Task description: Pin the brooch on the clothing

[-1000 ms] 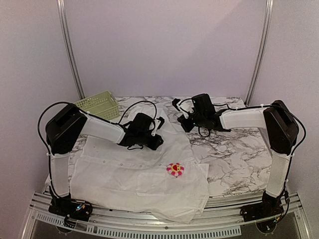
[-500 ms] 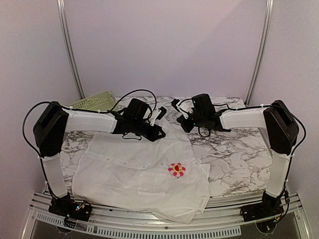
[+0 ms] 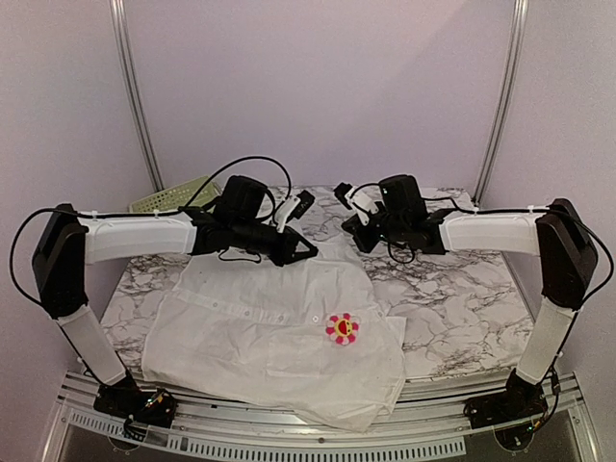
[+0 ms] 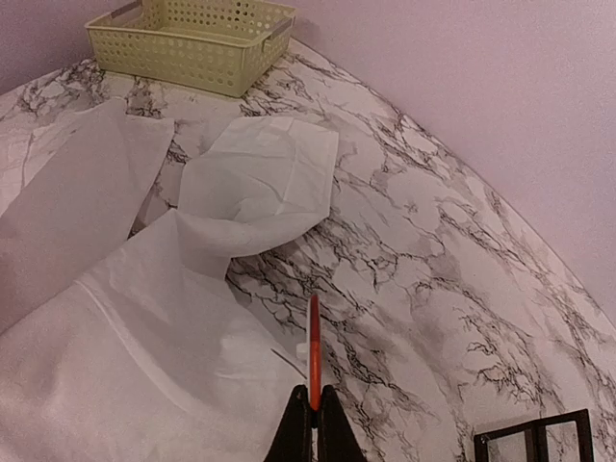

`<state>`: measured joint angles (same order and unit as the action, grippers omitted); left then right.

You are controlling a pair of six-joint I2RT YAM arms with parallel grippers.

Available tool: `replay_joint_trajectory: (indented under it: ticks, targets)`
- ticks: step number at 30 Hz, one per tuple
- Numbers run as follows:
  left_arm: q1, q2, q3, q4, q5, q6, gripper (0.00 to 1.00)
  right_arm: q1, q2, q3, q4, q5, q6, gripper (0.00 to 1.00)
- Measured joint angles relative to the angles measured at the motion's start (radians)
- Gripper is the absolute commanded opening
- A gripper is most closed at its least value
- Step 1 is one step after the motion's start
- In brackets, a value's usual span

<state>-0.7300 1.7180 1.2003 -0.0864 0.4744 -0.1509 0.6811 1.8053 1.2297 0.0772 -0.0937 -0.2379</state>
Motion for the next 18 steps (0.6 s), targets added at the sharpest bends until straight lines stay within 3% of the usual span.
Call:
replay_joint_trajectory:
  ticks: [5, 6, 9, 11, 14, 18]
  targets:
    - [0.030, -0.014, -0.039, 0.077, -0.003, -0.043, 0.03, 0.006, -0.051, -0.029, 0.017, -0.018, 0.026, 0.00]
    - [0.041, 0.002, -0.043, 0.090, -0.017, -0.033, 0.11, 0.006, -0.053, -0.030, 0.022, -0.021, 0.031, 0.00]
    - [0.063, 0.044, -0.069, 0.106, -0.046, 0.051, 0.51, 0.006, -0.052, -0.031, 0.025, -0.026, 0.041, 0.00]
    - [0.068, 0.052, -0.076, 0.088, -0.059, 0.122, 0.65, 0.006, -0.051, -0.031, 0.028, -0.033, 0.047, 0.00]
    - [0.068, 0.048, -0.058, 0.044, -0.063, 0.231, 0.74, 0.006, -0.051, -0.034, 0.031, -0.040, 0.054, 0.00]
    - [0.064, 0.028, -0.018, -0.011, -0.046, 0.387, 0.74, 0.006, -0.051, -0.047, 0.039, -0.048, 0.058, 0.00]
